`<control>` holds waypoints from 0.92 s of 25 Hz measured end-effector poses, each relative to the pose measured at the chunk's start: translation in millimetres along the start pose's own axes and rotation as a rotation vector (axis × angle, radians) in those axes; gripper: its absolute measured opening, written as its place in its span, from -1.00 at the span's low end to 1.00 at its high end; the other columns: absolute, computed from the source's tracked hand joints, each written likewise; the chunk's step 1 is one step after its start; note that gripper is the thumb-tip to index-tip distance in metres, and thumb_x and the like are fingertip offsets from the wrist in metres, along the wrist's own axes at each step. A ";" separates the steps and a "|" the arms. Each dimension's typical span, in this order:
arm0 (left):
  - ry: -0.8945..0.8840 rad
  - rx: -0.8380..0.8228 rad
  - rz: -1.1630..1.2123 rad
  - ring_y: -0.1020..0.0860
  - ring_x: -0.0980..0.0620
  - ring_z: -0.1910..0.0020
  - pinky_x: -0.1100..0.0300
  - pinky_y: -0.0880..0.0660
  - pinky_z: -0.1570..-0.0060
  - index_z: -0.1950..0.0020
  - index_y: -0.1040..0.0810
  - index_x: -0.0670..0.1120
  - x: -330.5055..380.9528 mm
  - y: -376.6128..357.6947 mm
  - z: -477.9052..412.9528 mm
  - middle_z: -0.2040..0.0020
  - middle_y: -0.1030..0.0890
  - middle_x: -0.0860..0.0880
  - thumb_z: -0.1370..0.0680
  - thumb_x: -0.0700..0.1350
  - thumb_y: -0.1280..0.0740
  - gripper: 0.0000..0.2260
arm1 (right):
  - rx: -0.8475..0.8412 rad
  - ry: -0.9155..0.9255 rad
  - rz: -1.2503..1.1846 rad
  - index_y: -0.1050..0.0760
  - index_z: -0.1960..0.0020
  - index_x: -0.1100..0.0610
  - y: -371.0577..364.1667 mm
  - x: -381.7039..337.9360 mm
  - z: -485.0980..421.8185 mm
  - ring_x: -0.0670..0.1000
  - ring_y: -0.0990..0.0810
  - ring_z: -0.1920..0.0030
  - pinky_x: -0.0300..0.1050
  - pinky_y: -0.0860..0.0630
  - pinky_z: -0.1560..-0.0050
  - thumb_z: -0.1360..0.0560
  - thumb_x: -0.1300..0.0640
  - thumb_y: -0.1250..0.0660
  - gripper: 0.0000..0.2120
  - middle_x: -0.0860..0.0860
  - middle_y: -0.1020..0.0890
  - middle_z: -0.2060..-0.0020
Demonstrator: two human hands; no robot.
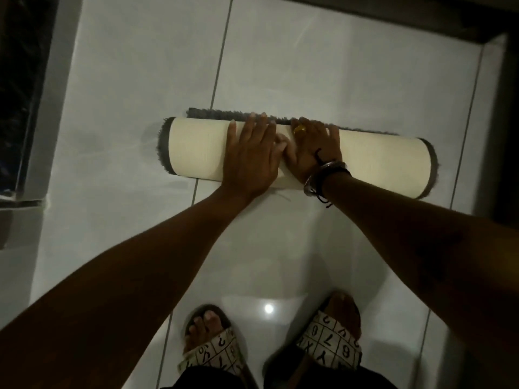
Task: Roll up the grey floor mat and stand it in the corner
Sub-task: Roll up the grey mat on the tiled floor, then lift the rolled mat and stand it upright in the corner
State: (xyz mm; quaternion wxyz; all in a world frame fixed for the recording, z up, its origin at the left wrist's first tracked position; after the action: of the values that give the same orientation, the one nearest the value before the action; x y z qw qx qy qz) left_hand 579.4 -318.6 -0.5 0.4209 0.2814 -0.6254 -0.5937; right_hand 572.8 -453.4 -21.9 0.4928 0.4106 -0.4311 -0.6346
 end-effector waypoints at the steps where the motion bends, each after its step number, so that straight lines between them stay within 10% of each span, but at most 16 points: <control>1: -0.010 0.002 -0.001 -0.42 -0.22 -0.45 -0.26 -0.25 -0.43 -0.37 -0.51 -0.15 -1.1 1.5 -15.2 -0.40 -0.54 -0.19 -0.67 0.02 -0.06 -0.58 | -0.052 0.013 -0.007 -0.42 -0.27 0.07 2.1 1.4 -14.6 0.18 -0.49 -0.25 0.20 -0.27 -0.30 -0.53 -0.24 0.11 -0.43 0.09 -0.57 -0.21; 4: -0.061 -0.010 0.070 -0.54 -0.23 -0.29 -0.22 -0.35 -0.33 -0.24 -0.59 -0.11 -9.6 15.3 -65.5 -0.20 -0.64 -0.19 -0.68 -0.04 -0.04 -0.64 | -0.372 -0.010 -0.107 -0.41 -0.29 0.04 10.2 4.5 -64.1 0.22 -0.47 -0.27 0.16 -0.30 -0.28 -0.49 -0.30 0.17 -0.36 0.13 -0.53 -0.27; 7: 0.157 0.062 0.077 -0.40 -0.17 -0.46 -0.19 -0.18 -0.50 -0.36 -0.51 -0.17 -15.7 36.2 -93.3 -0.41 -0.51 -0.21 -0.68 -0.01 -0.07 -0.61 | -0.617 -0.132 -0.259 -0.35 -0.42 0.08 15.9 8.5 -95.5 0.21 -0.34 -0.41 0.19 -0.19 -0.41 -0.40 -0.46 0.19 -0.13 0.18 -0.39 -0.42; 11: 0.734 0.664 0.541 -0.57 -0.14 -0.13 -0.07 -0.52 -0.19 -0.19 -0.55 -0.22 -7.0 63.2 -20.3 -0.11 -0.60 -0.15 -0.54 0.06 -0.39 -0.61 | -0.696 -0.073 -0.233 -0.38 -0.39 0.07 10.0 8.7 -94.0 0.22 -0.40 -0.35 0.22 -0.25 -0.38 -0.22 -0.61 0.16 0.04 0.17 -0.42 -0.40; 14: 1.462 0.193 1.533 -0.52 -0.15 -0.29 -0.19 -0.50 -0.31 -0.42 -0.35 -0.14 16.4 -8.8 45.2 -0.33 -0.50 -0.13 -0.43 0.28 -0.44 -0.27 | -0.679 -0.095 -0.276 -0.43 -0.35 0.05 8.3 12.2 -96.3 0.21 -0.46 -0.26 0.16 -0.30 -0.21 -0.14 -0.68 0.13 0.10 0.16 -0.47 -0.35; 16: 1.339 -0.118 1.957 -0.42 -0.16 -0.44 -0.24 -0.33 -0.45 -0.55 -0.24 -0.05 34.1 -32.8 34.6 -0.49 -0.40 -0.12 -0.50 0.30 -0.33 -0.27 | -0.698 -0.136 -0.320 -0.43 -0.35 0.03 8.6 9.6 -94.2 0.21 -0.47 -0.25 0.13 -0.31 -0.11 -0.02 -0.73 0.07 0.18 0.14 -0.46 -0.36; 23: 1.323 0.083 2.083 -0.51 -0.15 -0.35 -0.30 -0.51 -0.25 -0.50 -0.36 0.07 31.5 7.0 36.0 -0.40 -0.53 -0.06 -0.43 0.10 -0.49 -0.34 | -0.801 -0.227 -0.505 -0.41 -0.37 0.04 32.8 0.6 -57.9 0.18 -0.53 -0.20 0.08 -0.47 -0.18 0.13 -0.72 -0.15 0.27 0.12 -0.52 -0.30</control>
State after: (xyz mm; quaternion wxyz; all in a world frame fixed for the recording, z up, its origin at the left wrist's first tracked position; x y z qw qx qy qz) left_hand 534.1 -326.2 14.5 0.9191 -0.0916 -0.2366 0.3014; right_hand 636.4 -466.9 -7.6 0.3925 0.2086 -0.0906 -0.8912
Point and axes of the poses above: each hand's wrist, its own z-axis away from the middle knuckle, its own y-axis out of the back of the hand, x = y × z, the point moved 6 cm from there along -z, towards the middle knuckle
